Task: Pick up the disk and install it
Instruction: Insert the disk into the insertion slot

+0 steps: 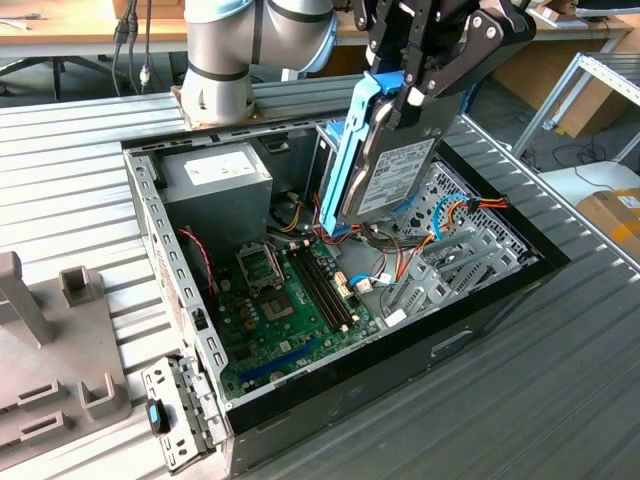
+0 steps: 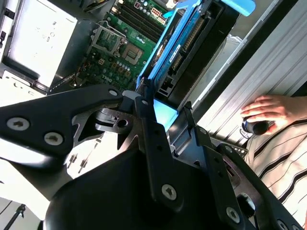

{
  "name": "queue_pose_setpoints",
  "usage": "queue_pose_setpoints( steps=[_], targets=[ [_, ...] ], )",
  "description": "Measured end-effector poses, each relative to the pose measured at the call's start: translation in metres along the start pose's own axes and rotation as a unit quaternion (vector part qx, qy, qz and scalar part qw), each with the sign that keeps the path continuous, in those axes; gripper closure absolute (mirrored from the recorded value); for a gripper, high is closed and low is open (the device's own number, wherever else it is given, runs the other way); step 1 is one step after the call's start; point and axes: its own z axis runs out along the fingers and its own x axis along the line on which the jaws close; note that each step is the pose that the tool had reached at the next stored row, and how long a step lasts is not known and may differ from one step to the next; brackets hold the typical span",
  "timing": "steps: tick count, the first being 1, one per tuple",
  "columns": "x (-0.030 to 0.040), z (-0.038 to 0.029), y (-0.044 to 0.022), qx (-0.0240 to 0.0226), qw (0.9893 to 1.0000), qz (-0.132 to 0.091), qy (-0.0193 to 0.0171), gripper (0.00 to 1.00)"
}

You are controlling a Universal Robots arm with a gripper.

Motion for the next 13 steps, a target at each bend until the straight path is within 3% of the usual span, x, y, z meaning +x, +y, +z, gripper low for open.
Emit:
queue_pose_setpoints(
  steps=[4,6,8,10,13],
  targets=[
    [0.0004,0.0008,-0.0095,-0.0001,1.0000,0.000,0.0000,0.63],
    [0.0037,0.0013,-0.0171,-0.0003,1.0000,0.000,0.0000,0.63],
    [0.0073,0.0013,-0.0195,-0.0004,1.0000,0.000,0.0001,0.63],
    [0.0118,0.0014,-0.0216,-0.0004,1.0000,0.000,0.0000,0.63],
    [0.0257,0.0013,-0.0264,-0.0004,1.0000,0.000,0.0001,0.63]
  ],
)
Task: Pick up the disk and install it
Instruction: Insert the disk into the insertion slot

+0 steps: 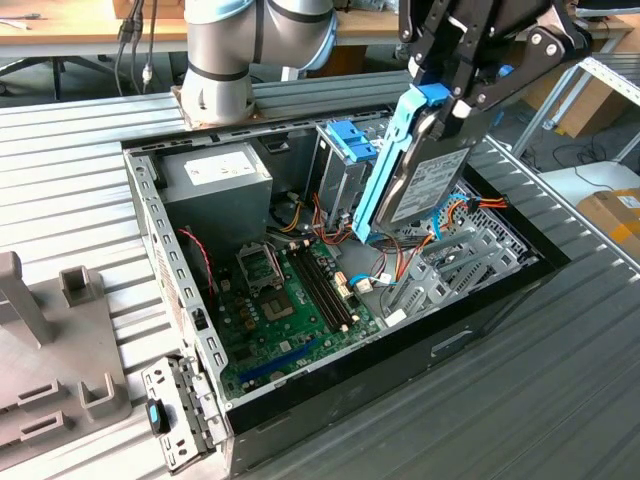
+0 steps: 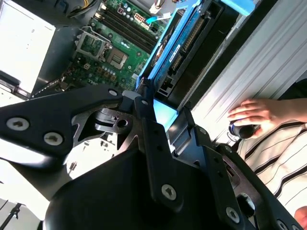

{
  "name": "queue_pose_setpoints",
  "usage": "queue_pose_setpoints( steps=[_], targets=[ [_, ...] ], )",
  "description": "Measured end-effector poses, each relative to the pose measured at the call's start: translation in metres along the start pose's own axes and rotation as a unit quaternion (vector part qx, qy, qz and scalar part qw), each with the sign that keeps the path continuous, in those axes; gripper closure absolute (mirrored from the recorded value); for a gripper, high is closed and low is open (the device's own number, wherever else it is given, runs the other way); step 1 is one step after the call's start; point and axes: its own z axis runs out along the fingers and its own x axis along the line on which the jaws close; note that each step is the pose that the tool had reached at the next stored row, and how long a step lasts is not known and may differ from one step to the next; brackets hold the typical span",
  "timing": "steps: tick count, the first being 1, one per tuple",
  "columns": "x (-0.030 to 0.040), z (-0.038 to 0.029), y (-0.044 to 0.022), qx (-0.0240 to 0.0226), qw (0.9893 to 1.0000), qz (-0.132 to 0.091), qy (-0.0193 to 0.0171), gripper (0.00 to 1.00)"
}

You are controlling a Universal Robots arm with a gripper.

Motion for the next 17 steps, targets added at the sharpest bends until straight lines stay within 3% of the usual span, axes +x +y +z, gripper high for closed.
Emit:
queue_pose_setpoints(
  steps=[1,4,7,9,11,17],
  targets=[
    [0.0059,-0.0001,-0.0014,0.0000,1.0000,0.000,0.0000,0.63],
    [0.0135,-0.0003,-0.0028,0.0000,1.0000,0.000,0.0001,0.63],
    [0.0145,0.0003,-0.0087,0.0000,1.0000,0.000,0.0000,0.63],
    [0.0149,0.0011,-0.0156,0.0000,1.0000,0.000,0.0001,0.63],
    [0.0155,0.0024,-0.0298,-0.0002,1.0000,0.000,0.0001,0.63],
    [0.0168,0.0048,-0.0585,-0.0003,1.0000,0.000,0.0002,0.63]
  ],
)
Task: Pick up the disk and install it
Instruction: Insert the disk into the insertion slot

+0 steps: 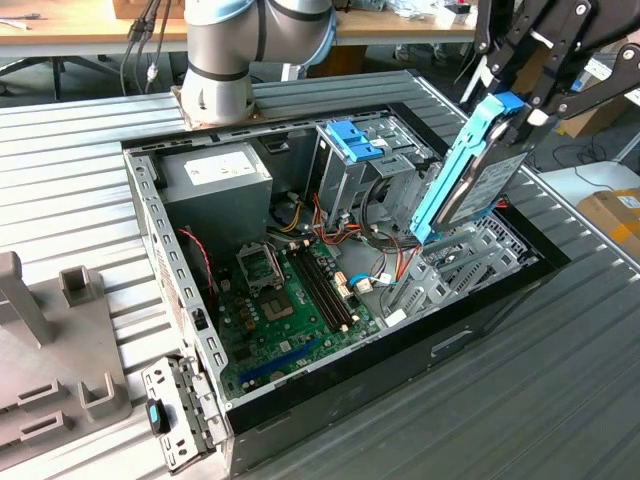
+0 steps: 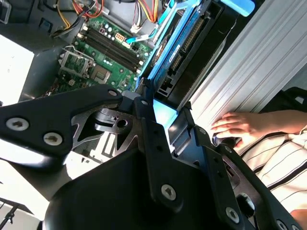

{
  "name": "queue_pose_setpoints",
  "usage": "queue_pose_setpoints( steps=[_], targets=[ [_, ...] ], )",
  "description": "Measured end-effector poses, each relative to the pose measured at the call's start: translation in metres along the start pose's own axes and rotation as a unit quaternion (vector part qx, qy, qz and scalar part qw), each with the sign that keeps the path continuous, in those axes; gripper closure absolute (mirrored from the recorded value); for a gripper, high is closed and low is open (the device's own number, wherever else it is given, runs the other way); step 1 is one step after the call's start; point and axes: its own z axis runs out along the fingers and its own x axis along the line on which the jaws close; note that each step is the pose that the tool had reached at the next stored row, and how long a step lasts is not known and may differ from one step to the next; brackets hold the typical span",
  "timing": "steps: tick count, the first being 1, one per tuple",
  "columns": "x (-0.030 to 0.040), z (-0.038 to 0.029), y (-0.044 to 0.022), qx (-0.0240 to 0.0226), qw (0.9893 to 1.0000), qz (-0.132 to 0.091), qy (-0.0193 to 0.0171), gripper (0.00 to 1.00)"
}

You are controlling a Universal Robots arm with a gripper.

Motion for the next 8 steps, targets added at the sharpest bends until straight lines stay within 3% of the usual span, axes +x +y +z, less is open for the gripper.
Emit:
queue_pose_setpoints(
  steps=[3,8],
  targets=[
    [0.0014,0.0013,-0.0080,0.0000,1.0000,0.000,-0.0001,0.63],
    [0.0031,0.0088,-0.0119,0.0000,1.0000,0.000,0.0000,0.63]
  ],
)
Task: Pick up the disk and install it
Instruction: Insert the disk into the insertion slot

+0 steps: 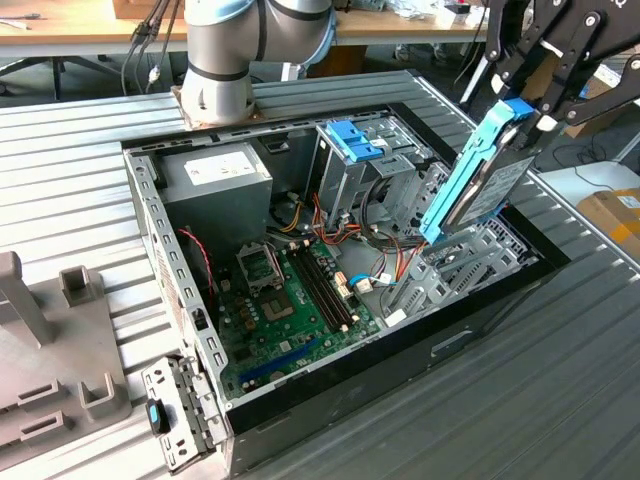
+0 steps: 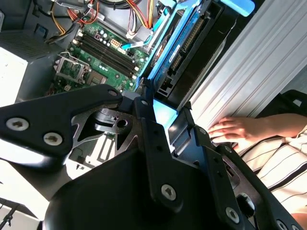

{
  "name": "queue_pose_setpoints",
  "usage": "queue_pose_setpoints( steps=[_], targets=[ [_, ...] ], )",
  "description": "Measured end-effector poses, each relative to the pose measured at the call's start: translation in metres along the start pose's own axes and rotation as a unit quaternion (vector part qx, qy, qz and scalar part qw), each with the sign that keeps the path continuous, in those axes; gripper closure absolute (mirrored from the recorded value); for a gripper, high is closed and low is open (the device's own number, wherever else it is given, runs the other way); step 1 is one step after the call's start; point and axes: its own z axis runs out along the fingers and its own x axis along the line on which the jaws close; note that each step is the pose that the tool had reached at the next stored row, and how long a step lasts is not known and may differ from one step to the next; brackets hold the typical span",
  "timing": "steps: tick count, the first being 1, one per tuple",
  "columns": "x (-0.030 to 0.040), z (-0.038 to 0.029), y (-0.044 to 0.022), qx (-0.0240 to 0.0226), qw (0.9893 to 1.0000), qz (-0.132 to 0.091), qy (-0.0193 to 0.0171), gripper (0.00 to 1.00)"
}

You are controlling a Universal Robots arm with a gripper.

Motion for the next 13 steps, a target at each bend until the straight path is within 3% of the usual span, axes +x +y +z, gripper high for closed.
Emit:
queue_pose_setpoints(
  steps=[4,7,11,13],
  targets=[
    [0.0006,0.0063,0.0004,0.0001,1.0000,0.003,0.0002,0.63],
    [0.0006,0.0074,-0.0001,0.0001,1.0000,0.003,0.0002,0.63],
    [0.0011,0.0113,-0.0083,0.0001,1.0000,0.003,0.0003,0.63],
    [0.0017,0.0143,-0.0198,0.0001,1.0000,0.003,0.0003,0.63]
  ],
)
